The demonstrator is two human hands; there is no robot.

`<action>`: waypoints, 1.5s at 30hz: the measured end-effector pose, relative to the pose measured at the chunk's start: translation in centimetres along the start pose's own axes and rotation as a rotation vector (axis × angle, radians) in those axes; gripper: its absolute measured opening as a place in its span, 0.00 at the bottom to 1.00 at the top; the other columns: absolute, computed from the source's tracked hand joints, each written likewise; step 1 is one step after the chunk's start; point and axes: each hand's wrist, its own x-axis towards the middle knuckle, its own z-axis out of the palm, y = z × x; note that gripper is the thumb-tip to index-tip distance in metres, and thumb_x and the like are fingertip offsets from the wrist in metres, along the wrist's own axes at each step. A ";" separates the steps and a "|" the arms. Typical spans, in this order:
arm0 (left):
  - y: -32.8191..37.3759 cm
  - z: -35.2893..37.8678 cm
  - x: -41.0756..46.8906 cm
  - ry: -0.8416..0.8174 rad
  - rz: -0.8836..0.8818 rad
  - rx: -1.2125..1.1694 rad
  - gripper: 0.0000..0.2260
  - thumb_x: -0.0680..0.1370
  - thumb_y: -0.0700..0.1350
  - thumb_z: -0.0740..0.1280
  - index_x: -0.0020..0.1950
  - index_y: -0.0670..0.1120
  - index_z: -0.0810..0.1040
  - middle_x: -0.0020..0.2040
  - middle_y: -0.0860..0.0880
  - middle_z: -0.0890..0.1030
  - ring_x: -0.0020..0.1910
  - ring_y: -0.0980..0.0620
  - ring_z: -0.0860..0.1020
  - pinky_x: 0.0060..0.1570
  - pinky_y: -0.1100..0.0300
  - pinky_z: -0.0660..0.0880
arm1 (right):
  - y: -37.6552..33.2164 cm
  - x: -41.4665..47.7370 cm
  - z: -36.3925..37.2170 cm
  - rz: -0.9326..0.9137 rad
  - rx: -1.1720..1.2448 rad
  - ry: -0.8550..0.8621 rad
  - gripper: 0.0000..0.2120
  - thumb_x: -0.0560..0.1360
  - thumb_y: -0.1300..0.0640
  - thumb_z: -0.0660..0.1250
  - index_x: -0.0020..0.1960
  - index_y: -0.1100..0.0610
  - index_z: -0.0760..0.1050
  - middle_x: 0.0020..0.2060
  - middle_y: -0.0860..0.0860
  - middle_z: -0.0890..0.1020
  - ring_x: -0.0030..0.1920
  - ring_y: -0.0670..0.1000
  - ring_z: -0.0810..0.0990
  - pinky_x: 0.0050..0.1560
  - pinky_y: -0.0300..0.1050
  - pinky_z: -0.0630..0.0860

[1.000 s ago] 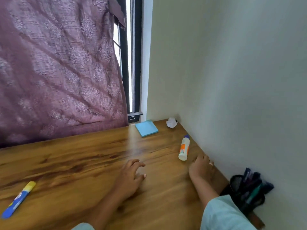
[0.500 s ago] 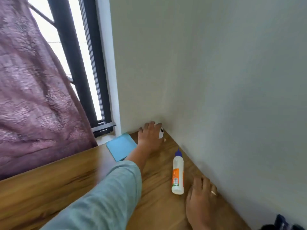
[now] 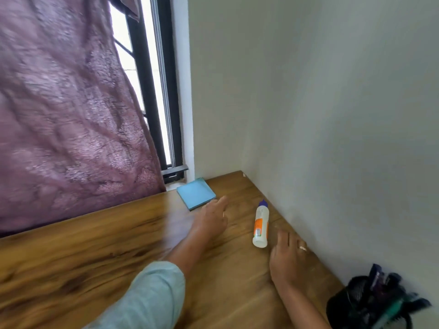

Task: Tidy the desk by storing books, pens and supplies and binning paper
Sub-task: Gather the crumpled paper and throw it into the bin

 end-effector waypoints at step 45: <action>-14.7 -17.9 -58.9 0.579 -1.047 -0.214 0.13 0.71 0.50 0.71 0.41 0.47 0.68 0.36 0.50 0.71 0.42 0.45 0.73 0.39 0.58 0.66 | -34.0 -27.6 -24.9 -0.548 0.732 -1.048 0.38 0.75 0.57 0.66 0.77 0.44 0.50 0.72 0.51 0.58 0.62 0.54 0.75 0.58 0.45 0.72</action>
